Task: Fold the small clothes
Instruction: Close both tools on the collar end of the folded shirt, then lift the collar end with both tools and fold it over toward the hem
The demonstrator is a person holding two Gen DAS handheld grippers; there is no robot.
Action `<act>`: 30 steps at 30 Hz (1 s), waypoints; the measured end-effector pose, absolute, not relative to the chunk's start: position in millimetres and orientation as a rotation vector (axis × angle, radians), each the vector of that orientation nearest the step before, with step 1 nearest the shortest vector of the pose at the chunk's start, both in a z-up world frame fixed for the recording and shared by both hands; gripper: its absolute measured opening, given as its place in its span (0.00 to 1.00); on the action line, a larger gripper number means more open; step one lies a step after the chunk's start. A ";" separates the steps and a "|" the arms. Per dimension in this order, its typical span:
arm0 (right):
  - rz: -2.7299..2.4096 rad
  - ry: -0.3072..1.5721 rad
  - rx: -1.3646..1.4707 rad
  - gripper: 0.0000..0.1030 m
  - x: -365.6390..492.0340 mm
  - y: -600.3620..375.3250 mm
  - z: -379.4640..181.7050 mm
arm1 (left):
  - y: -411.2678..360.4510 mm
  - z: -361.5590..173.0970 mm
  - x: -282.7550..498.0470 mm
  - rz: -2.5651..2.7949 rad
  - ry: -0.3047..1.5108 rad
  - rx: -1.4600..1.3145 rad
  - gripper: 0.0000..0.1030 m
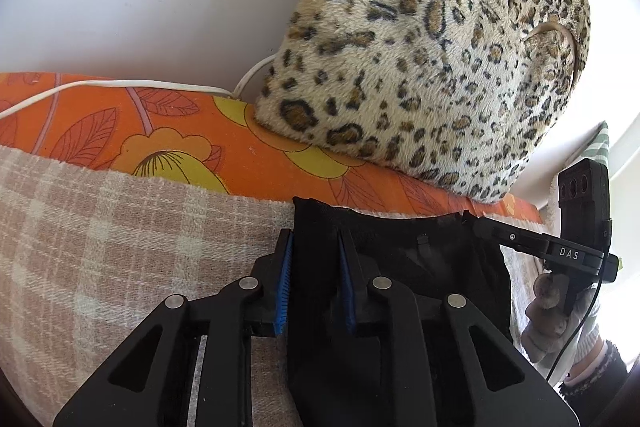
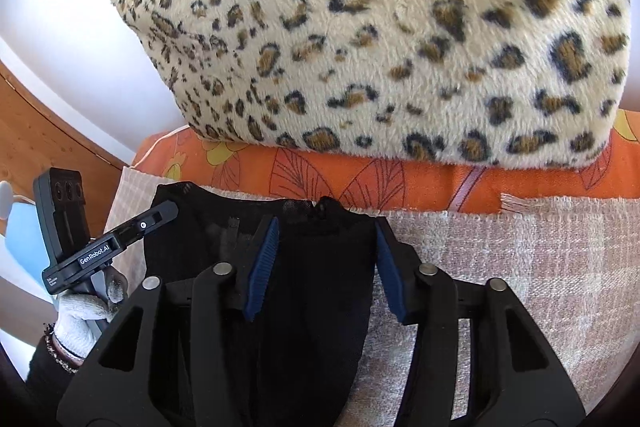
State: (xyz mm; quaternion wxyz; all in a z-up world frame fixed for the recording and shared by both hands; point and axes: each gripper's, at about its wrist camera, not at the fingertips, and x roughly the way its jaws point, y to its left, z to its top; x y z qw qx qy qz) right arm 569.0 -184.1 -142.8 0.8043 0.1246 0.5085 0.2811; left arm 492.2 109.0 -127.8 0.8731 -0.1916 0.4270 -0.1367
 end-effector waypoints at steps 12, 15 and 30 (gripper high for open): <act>0.597 1.038 0.214 0.09 549.9 -164.0 -114.4 | 98.5 -103.5 481.8 -0.357 0.838 -0.404 0.03; 0.615 1.020 0.212 0.08 541.3 -164.9 -98.8 | 96.9 -92.9 474.4 -0.373 0.823 -0.406 0.02; 0.645 0.956 0.139 0.08 460.1 -177.4 -21.9 | 80.7 -29.4 397.9 -0.425 0.768 -0.363 0.02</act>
